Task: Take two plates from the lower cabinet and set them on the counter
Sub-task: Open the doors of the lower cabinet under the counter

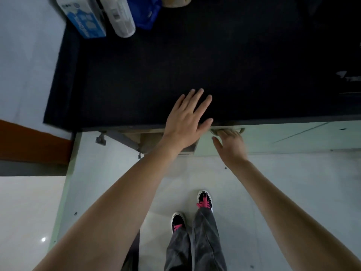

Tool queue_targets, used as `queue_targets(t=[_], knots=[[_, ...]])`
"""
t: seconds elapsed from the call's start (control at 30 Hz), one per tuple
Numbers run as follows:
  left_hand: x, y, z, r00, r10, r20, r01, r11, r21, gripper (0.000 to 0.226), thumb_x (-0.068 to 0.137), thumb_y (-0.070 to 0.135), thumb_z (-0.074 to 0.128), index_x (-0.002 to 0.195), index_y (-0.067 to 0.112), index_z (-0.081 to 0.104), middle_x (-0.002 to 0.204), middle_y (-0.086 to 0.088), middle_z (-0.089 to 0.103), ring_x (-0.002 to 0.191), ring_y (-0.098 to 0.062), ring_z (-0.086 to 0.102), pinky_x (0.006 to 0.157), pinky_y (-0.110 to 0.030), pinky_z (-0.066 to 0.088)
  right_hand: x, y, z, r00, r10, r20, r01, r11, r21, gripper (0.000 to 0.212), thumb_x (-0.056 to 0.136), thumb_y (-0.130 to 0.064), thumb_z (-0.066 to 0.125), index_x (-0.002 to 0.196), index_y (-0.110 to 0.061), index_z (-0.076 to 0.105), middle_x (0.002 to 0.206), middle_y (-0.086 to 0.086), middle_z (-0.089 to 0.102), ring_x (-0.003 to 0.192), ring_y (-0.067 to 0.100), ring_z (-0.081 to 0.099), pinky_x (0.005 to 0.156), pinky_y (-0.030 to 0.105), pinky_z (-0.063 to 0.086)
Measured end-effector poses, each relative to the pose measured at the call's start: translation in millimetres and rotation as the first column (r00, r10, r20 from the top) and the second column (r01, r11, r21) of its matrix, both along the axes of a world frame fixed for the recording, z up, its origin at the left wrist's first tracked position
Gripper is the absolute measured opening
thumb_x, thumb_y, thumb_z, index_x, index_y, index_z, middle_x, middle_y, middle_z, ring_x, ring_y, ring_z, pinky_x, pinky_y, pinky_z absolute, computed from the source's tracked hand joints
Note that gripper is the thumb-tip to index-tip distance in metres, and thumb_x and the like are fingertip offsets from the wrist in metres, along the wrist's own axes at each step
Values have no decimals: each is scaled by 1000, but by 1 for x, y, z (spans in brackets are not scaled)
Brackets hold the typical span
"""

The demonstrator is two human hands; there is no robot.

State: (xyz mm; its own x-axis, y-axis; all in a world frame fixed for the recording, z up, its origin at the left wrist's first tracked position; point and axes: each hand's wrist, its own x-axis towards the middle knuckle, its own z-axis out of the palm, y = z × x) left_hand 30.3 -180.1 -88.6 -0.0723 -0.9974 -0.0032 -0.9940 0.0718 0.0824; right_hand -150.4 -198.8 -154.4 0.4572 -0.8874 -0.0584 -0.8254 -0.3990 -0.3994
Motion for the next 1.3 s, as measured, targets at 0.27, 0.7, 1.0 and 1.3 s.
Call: queue_targets(t=[0.27, 0.7, 1.0, 1.3], knots=[[2, 3, 3, 1000, -18, -18, 18, 1000, -17, 62, 99, 54, 22, 152, 22, 24, 160, -8, 26, 149, -26, 19, 122, -43, 17, -48, 52, 20, 996, 19, 89, -24, 998, 63, 18, 90, -18, 64, 84, -7, 76, 79, 8, 75, 80, 32, 67, 76, 28, 41], [-1, 4, 5, 999, -27, -19, 26, 999, -39, 61, 100, 52, 23, 152, 22, 23, 160, -11, 24, 148, -30, 20, 121, -45, 15, -186, 113, 23, 961, 275, -15, -264, 936, 233, 25, 83, -28, 64, 97, -14, 79, 94, 2, 76, 98, 21, 63, 94, 22, 40], [1, 3, 5, 1000, -24, -12, 24, 999, -48, 60, 100, 51, 25, 152, 21, 24, 159, -11, 25, 147, -31, 21, 119, -46, 18, -179, 113, 21, 948, 318, -2, -317, 945, 83, 32, 91, -27, 51, 97, -8, 76, 100, 6, 73, 100, 25, 69, 110, 29, 35], [0, 3, 5, 1000, -20, -19, 19, 999, -48, 60, 100, 51, 26, 152, 21, 25, 159, -11, 26, 147, -31, 22, 120, -46, 18, -150, 97, 62, 996, 16, 85, -2, 987, -159, 29, 90, -33, 62, 103, -9, 70, 109, 5, 69, 112, 25, 61, 107, 40, 43]])
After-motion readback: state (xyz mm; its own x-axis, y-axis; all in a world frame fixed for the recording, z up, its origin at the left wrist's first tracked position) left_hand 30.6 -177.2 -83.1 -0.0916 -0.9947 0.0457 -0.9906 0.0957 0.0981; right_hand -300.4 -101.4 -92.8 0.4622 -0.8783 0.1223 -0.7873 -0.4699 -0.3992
